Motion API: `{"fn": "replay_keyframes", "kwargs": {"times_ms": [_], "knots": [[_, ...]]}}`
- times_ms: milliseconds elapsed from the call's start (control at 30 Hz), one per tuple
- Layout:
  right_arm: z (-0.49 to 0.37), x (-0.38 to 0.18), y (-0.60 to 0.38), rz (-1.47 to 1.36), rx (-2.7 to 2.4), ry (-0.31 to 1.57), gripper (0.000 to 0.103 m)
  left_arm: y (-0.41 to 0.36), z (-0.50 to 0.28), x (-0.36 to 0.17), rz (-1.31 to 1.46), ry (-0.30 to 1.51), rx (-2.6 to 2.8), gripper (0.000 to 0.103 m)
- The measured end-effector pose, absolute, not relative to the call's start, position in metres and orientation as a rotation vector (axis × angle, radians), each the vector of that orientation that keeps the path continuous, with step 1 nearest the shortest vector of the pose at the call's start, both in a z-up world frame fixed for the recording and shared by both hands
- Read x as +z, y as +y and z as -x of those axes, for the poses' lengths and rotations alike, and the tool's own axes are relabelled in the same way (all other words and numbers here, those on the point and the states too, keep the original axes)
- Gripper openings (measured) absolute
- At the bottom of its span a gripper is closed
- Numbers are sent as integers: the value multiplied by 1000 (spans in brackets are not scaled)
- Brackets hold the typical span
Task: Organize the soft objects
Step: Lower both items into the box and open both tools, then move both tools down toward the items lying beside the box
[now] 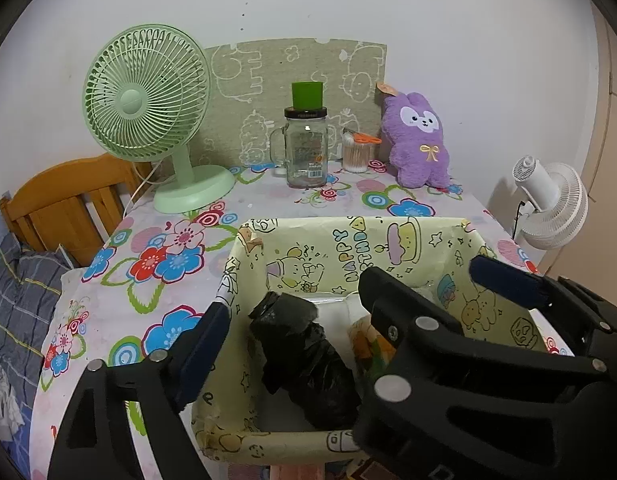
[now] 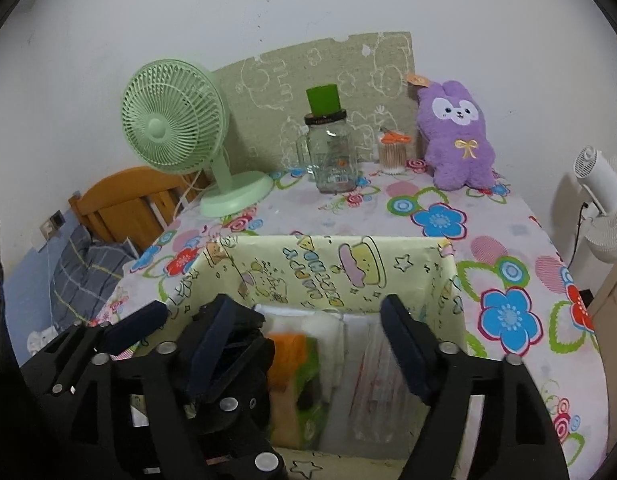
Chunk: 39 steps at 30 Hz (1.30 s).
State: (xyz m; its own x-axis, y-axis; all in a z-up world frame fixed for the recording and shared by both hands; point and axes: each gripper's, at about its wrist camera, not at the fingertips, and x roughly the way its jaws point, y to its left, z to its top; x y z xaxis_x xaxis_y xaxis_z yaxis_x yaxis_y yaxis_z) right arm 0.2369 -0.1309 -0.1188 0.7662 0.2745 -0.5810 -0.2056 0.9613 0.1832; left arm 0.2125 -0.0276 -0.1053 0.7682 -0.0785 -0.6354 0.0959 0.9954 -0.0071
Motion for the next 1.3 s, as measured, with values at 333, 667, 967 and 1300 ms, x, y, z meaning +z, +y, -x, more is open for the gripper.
{"fn": "replay_keyframes", "kwargs": {"times_ms": [333, 667, 967, 1300], "knots": [[-220, -102, -137, -95, 210, 618, 94, -31, -195, -91, -21, 649, -116, 97], [-192, -83, -136, -46, 161, 586, 98, -33, -170, -74, -30, 607, -119, 101], [-163, -72, -139, -50, 145, 566, 98, -34, -143, -64, -38, 596, -119, 102], [-127, -61, -141, -39, 129, 544, 98, -36, -113, -56, -27, 564, -123, 103]]}}
